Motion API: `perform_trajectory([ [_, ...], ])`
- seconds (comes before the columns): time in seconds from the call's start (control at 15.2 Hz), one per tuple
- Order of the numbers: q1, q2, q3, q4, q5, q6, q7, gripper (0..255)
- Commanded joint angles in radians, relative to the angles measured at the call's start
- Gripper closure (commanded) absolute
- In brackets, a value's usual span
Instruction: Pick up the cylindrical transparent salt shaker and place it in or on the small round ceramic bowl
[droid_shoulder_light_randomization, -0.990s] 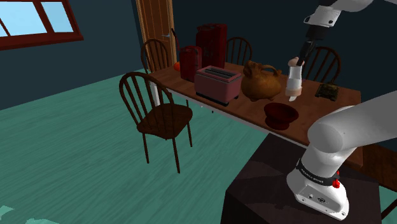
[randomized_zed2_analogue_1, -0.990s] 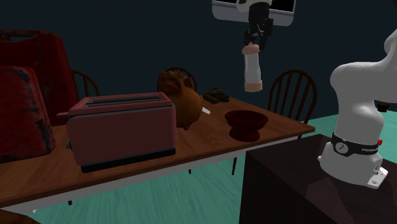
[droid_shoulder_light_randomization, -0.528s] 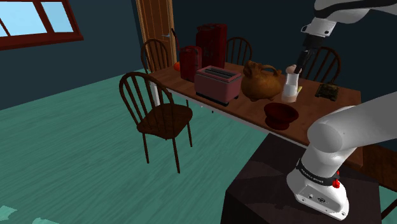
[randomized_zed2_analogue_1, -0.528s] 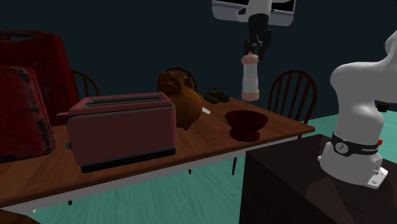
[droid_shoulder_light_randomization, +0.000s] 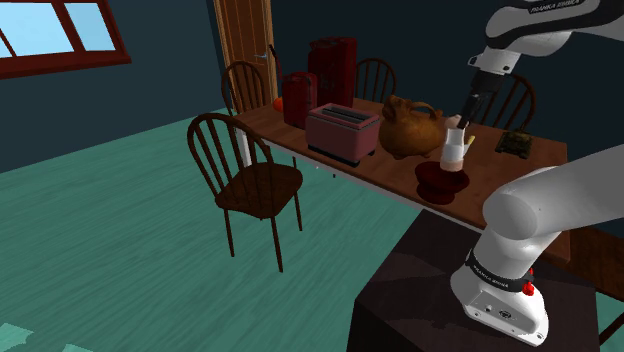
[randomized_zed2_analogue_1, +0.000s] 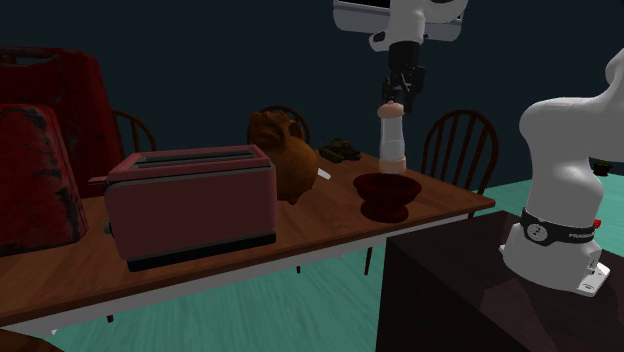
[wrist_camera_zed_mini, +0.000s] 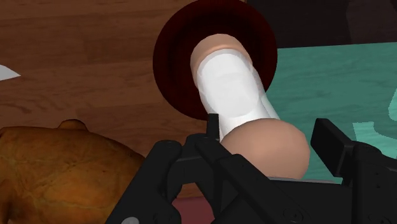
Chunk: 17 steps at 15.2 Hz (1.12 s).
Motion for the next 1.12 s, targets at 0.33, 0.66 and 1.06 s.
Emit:
perform_trajectory([
  [0.33,-0.005,0.01,-0.024,-0.076,-0.013,0.086,-0.012,255],
  [0.66,-0.005,0.01,-0.024,-0.076,-0.013,0.086,-0.012,255],
  [1.06,-0.005,0.01,-0.024,-0.076,-0.013,0.086,-0.012,0],
])
